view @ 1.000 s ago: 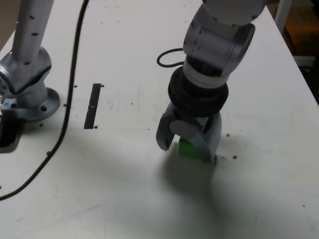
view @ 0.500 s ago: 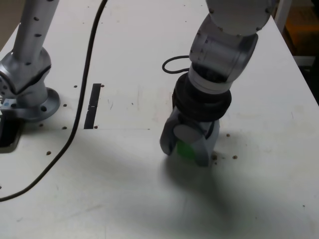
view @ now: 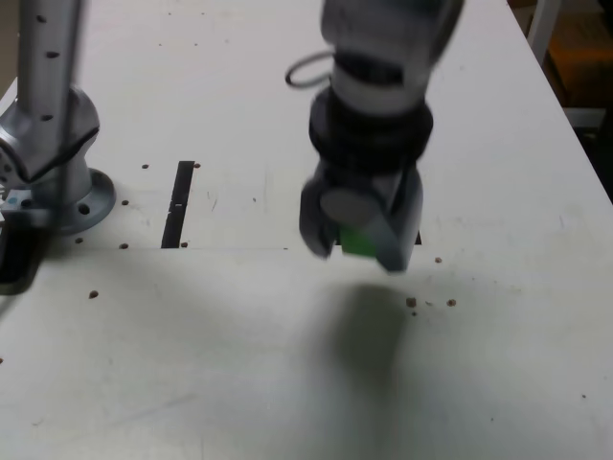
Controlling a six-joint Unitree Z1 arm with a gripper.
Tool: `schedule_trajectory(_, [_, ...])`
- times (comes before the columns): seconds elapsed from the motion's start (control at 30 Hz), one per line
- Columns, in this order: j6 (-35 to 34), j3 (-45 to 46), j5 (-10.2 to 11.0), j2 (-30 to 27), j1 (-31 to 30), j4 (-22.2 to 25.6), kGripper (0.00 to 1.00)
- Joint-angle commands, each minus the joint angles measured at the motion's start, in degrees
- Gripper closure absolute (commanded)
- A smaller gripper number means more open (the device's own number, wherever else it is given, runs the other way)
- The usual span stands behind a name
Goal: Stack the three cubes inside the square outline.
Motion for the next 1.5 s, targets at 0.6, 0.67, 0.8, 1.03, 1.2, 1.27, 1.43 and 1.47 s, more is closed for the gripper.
schedule_trajectory(0.6, [-0.43, -7.08, 2.68, -4.05, 6.12, 9.38, 0.77])
schedule_trajectory(0.67, [0.44, -6.63, 2.56, -3.65, 8.02, 9.35, 0.77])
schedule_trajectory(0.8, [2.34, -5.65, 2.30, -2.97, 12.11, 9.35, 0.77])
schedule_trajectory(1.03, [5.00, -5.27, 2.02, -2.09, 16.74, 9.34, 0.76])
schedule_trajectory(1.2, [5.70, -5.32, 1.70, -1.27, 17.35, 9.10, 0.76])
schedule_trajectory(1.27, [5.76, -5.31, 1.42, -0.89, 17.36, 8.93, 0.76])
schedule_trajectory(1.43, [5.97, -5.33, 0.42, -0.05, 17.37, 8.52, 0.76])
schedule_trajectory(1.47, [6.03, -5.34, 0.22, 0.11, 17.37, 8.44, 0.76])
